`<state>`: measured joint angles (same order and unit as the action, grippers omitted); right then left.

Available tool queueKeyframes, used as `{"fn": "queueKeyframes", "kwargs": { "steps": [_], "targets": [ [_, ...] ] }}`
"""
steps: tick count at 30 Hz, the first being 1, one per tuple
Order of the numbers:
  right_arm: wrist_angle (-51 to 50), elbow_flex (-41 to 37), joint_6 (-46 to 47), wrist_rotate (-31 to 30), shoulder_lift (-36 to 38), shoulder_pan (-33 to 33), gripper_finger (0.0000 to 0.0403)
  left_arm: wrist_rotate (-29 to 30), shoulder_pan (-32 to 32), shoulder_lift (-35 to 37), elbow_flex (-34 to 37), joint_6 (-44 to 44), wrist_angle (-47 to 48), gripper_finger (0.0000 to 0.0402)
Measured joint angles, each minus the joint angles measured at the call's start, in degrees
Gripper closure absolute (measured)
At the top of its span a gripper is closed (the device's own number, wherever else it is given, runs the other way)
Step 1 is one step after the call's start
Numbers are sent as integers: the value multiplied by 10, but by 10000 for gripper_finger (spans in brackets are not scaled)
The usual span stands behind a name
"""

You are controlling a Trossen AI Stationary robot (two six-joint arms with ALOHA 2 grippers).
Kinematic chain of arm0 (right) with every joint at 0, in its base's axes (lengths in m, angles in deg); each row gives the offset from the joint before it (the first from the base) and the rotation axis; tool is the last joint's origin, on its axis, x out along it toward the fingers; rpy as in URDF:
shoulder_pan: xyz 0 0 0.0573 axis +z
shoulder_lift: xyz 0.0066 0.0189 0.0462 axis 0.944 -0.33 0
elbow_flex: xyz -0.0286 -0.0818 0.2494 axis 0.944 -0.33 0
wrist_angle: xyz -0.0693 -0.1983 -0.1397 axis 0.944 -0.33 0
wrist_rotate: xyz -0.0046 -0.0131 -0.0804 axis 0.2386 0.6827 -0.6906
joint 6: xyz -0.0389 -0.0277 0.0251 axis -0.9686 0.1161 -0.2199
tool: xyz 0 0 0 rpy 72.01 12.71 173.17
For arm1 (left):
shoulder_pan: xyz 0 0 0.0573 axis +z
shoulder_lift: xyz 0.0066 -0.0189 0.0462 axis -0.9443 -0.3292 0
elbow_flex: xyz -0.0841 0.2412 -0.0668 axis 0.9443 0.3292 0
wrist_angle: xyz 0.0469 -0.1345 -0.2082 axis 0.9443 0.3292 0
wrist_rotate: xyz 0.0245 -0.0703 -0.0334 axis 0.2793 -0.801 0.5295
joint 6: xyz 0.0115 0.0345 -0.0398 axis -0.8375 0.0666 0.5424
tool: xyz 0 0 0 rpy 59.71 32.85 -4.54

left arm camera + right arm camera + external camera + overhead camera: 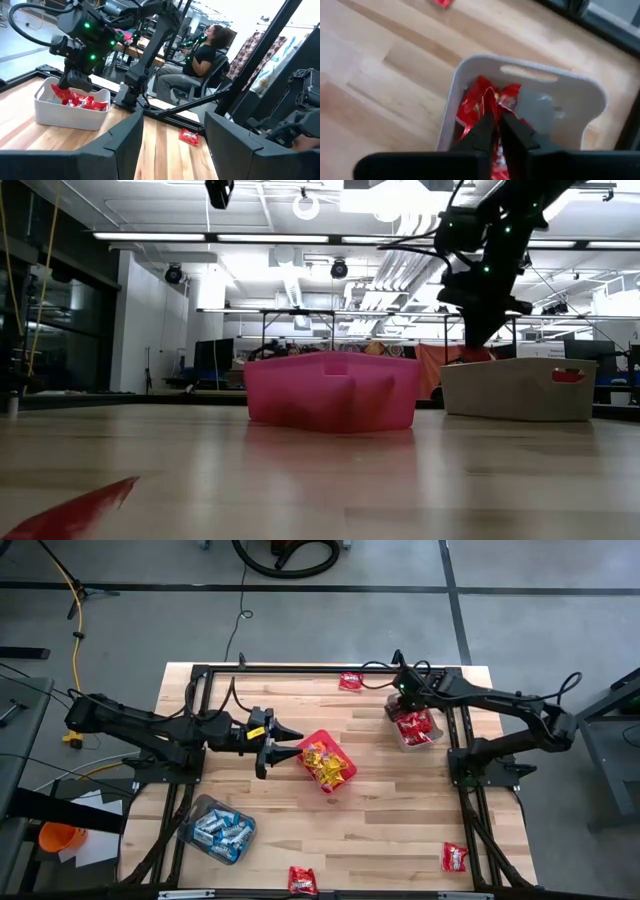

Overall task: Sort candy
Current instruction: Put the red candy into the gray bin

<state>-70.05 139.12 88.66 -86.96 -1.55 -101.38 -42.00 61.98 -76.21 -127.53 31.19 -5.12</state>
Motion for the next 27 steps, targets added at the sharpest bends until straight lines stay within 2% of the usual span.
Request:
{"fn": "queueKeyframes", "kwargs": {
  "steps": [2, 7, 12, 15, 19, 22, 24, 27],
  "targets": [
    [-11, 0, -1, 14, 0, -9, 350, 0, 0, 0, 0, 0, 2, 202],
    [-25, 0, -11, -23, 0, -10, 254, 0, 1, 0, 0, 0, 3, 202],
    [-45, 30, -16, -21, 0, -10, 178, 3, 2, 0, 0, -5, 3, 202],
    [-55, 66, -23, 38, 5, -9, 152, 4, 2, 0, 0, -5, 5, 202],
    [3, 97, -25, 203, 17, 18, 139, 4, 2, 0, 0, -2, 24, 202],
    [80, 103, -7, 308, 23, 65, 139, 3, 2, 0, 0, 6, 41, 202],
    [128, 103, 11, 329, 23, 111, 139, 4, 2, 0, 0, 13, 51, 202],
    [197, 103, 18, 307, 15, 189, 139, 3, 2, 0, 0, 15, 53, 202]
  ]
}}
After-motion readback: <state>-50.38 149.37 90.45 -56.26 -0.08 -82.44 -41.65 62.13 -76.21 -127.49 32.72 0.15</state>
